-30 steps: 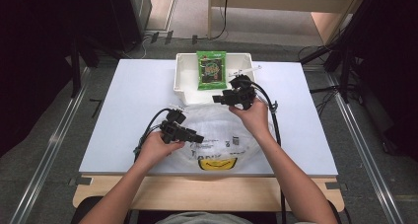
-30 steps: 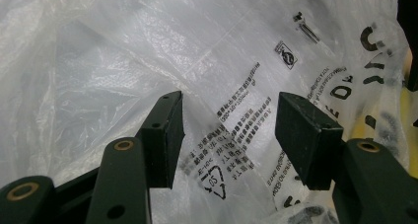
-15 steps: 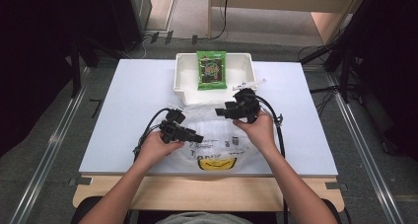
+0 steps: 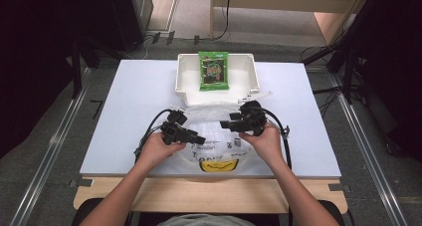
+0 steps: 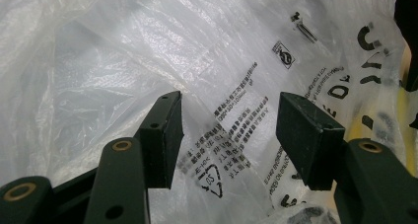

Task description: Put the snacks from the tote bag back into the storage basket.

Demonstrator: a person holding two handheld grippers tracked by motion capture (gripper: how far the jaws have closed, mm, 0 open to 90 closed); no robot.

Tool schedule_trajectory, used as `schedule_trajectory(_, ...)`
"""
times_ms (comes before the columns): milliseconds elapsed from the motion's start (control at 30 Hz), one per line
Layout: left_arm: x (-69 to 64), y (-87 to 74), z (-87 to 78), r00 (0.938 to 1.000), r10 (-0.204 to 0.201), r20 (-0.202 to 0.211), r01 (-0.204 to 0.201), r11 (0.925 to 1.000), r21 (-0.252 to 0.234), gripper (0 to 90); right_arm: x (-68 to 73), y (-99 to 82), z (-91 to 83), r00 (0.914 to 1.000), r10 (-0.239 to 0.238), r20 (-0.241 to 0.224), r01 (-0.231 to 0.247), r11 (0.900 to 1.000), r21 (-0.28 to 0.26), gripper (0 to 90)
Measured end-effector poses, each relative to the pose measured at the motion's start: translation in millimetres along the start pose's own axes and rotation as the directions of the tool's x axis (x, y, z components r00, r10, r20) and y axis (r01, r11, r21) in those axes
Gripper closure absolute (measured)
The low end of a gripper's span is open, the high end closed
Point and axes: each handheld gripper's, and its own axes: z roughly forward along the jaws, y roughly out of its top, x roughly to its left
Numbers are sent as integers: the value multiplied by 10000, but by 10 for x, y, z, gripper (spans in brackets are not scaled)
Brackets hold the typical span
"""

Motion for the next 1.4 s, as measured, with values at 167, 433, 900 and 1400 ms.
schedule_trajectory(167, 2, 1, -8, 10000, 25, -24, -25, 10000, -34, 442, -13, -85, -47, 10000, -37, -85, 37, 10000, 5, 443)
schedule_trajectory(433, 4, 7, -28, 10000, 64, 37, -64, 10000, -29, 439, -95, -185, -122, 9999, 134, -49, -135, 9998, -117, 436)
schedule_trajectory(900, 11, 12, -37, 9999, 4, 136, -3, 10000, -38, 433, -175, -224, -66, 9994, 327, -96, -326, 9994, 61, 439)
schedule_trajectory(1400, 20, 14, -36, 9999, -40, 124, 41, 10000, -28, 421, -189, -225, -76, 9994, 325, -109, -324, 9994, 82, 439)
